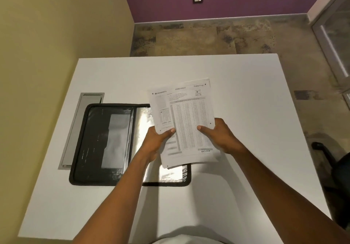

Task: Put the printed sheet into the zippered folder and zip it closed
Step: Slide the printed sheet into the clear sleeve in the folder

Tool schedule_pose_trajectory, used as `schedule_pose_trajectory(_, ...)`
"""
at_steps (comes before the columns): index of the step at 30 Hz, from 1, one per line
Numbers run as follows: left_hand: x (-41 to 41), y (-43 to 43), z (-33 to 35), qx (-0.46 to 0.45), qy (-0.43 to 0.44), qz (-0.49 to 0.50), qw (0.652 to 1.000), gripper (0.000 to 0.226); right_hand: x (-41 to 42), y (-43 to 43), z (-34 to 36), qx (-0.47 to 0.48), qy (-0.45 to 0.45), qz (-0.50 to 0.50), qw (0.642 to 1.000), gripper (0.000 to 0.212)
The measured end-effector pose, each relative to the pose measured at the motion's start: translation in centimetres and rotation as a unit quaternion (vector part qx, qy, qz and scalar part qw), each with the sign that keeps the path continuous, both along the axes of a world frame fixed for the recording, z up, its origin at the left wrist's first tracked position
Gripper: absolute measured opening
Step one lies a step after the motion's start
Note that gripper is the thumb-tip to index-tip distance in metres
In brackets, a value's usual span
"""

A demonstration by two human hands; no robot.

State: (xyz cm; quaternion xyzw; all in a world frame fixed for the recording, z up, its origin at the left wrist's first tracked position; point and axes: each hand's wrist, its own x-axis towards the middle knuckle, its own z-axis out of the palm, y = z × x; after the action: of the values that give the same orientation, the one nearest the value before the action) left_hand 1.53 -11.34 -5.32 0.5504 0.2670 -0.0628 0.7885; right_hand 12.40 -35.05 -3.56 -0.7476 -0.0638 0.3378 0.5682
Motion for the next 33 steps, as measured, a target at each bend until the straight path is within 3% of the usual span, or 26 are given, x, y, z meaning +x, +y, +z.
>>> schedule_pose_trajectory(7,2.5,8.3,-2.0,0.036,0.051,0.041,0.997,0.026,3.2,5.4,-1.3,-0.034,-0.007,0.0,0.999,0.038)
schedule_pose_trajectory(12,5.0,12.2,-4.7,0.038,0.084,0.087,0.992,0.015,5.0,7.3,-2.6,-0.066,0.005,-0.017,0.998,0.017)
schedule_pose_trajectory(14,5.9,13.7,-6.1,0.121,0.096,0.079,0.985,0.014,5.4,7.9,-3.3,-0.08,0.008,-0.033,0.996,0.013)
schedule_pose_trajectory(17,7.1,15.8,-7.8,0.394,0.1,-0.018,0.913,0.019,6.1,8.1,-4.4,-0.095,0.011,-0.05,0.994,0.009)
schedule_pose_trajectory(21,8.5,17.5,-8.8,0.54,0.07,-0.133,0.828,0.022,7.1,8.1,-5.2,-0.105,0.023,-0.073,0.991,0.016)
schedule_pose_trajectory(25,8.9,18.3,-10.2,0.596,0.047,-0.193,0.778,0.023,8.0,8.3,-5.3,-0.099,0.041,-0.104,0.989,0.022)
schedule_pose_trajectory(33,8.5,18.5,-10.6,0.597,0.046,-0.167,0.784,0.017,9.2,9.2,-4.2,-0.066,0.039,-0.118,0.99,0.041)
